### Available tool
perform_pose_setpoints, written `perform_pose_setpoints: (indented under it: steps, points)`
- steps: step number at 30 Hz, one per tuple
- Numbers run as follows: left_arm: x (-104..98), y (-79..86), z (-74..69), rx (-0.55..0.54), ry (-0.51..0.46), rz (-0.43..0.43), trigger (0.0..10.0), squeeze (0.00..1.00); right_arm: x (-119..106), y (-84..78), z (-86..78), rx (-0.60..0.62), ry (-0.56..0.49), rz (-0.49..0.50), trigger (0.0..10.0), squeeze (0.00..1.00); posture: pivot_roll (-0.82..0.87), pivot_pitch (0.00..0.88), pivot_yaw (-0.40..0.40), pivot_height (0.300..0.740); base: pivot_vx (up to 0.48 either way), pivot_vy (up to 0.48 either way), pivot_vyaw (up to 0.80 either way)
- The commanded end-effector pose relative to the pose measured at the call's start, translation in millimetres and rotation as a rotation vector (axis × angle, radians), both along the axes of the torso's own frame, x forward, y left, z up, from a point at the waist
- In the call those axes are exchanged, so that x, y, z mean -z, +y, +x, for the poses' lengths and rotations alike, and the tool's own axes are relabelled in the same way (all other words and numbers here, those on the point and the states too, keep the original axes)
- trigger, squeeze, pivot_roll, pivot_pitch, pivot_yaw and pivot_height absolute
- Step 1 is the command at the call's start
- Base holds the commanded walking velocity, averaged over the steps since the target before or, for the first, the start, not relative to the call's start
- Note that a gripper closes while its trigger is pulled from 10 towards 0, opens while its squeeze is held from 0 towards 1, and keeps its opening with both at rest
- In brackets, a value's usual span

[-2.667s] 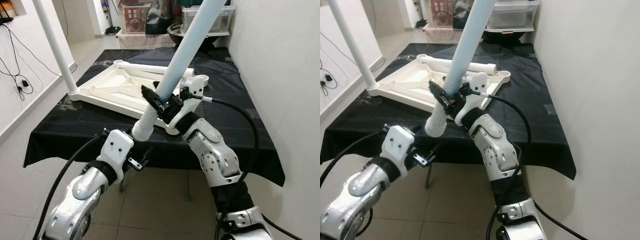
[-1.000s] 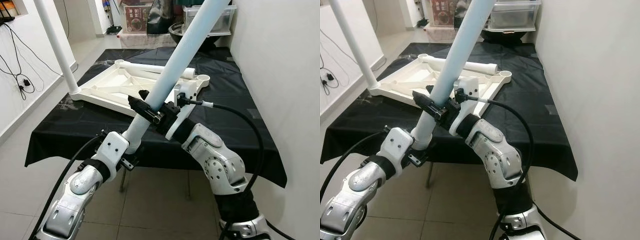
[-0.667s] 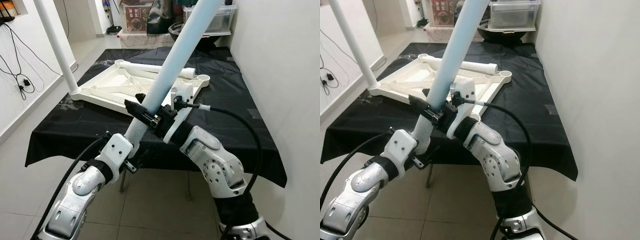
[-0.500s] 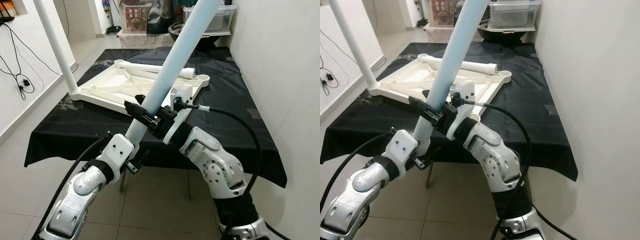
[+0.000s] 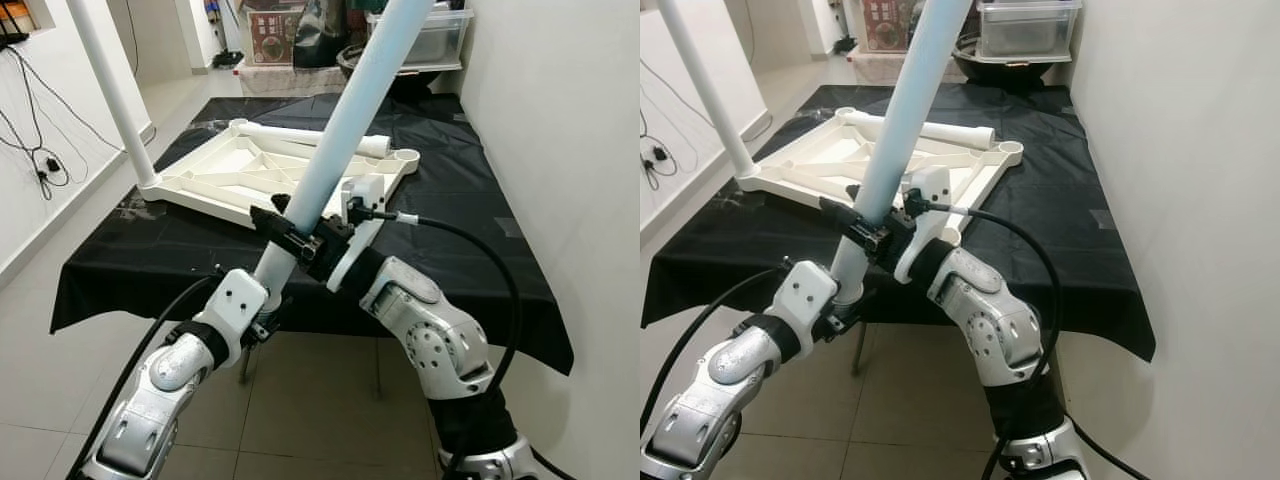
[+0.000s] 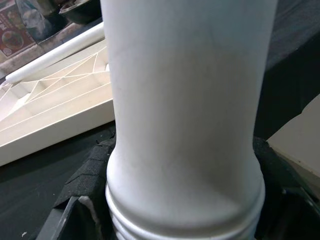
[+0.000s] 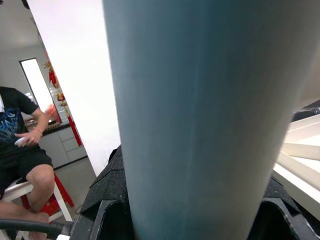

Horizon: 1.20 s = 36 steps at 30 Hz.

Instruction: Building children table

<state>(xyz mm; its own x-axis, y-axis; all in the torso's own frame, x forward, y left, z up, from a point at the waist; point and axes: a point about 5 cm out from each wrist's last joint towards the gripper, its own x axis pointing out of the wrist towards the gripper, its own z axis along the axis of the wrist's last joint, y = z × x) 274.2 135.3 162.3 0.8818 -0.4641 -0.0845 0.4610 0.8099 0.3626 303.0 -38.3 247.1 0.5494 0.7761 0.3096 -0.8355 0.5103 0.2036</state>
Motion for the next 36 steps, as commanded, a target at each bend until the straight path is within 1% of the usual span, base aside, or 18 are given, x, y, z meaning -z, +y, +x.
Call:
perform_pose_setpoints:
  steps: [1,7,8,9,18,19,20,34,36]
  points:
    - [6.7,-0.4,-2.0,0.005,0.022,0.011,10.0,0.00,-9.7,2.3,-0.5,-0.006,-0.018,0.030,10.0,1.00,0.00,0.056,0.043,0.740,0.000,0.000,0.00]
    - [6.2,-0.6,-2.3,0.010,0.018,0.016,10.0,0.00,-10.3,2.8,-1.6,-0.012,-0.024,0.030,10.0,1.00,0.00,0.054,0.043,0.740,0.000,0.000,0.00]
    - [6.2,-0.5,-2.3,0.010,0.018,0.018,10.0,0.00,-10.4,3.3,-2.1,-0.014,-0.025,0.029,10.0,0.83,0.00,0.054,0.043,0.740,0.000,0.000,0.00]
    - [6.2,-0.4,-2.2,0.009,0.016,0.020,10.0,0.00,-10.7,3.8,-2.5,-0.015,-0.024,0.029,10.0,0.00,0.00,0.054,0.043,0.740,0.000,0.000,0.00]
    - [6.3,0.2,-2.3,0.003,0.015,0.020,10.0,0.00,-11.5,5.6,-5.3,-0.035,-0.031,0.023,10.0,0.00,0.00,0.052,0.042,0.740,0.000,0.000,0.00]
    - [6.5,0.2,-2.4,0.003,0.016,0.020,10.0,0.00,-11.5,5.7,-5.5,-0.033,-0.034,0.023,2.9,0.00,0.00,0.052,0.042,0.740,0.000,0.000,0.00]
    - [6.5,0.3,-2.4,0.003,0.015,0.020,10.0,0.00,-11.5,6.1,-5.8,-0.036,-0.034,0.026,0.0,0.00,0.00,0.052,0.042,0.740,0.000,0.000,0.00]
    - [5.7,2.6,-0.4,-0.010,0.014,0.010,10.0,0.00,-13.4,8.0,-6.1,-0.048,-0.034,0.039,0.0,0.00,-0.01,0.055,0.041,0.740,0.000,0.000,0.00]
    - [5.4,2.7,0.1,-0.020,0.019,-0.002,10.0,0.00,-12.8,8.0,-6.5,-0.052,-0.031,0.038,0.0,0.00,-0.01,0.059,0.039,0.740,0.000,0.000,0.00]
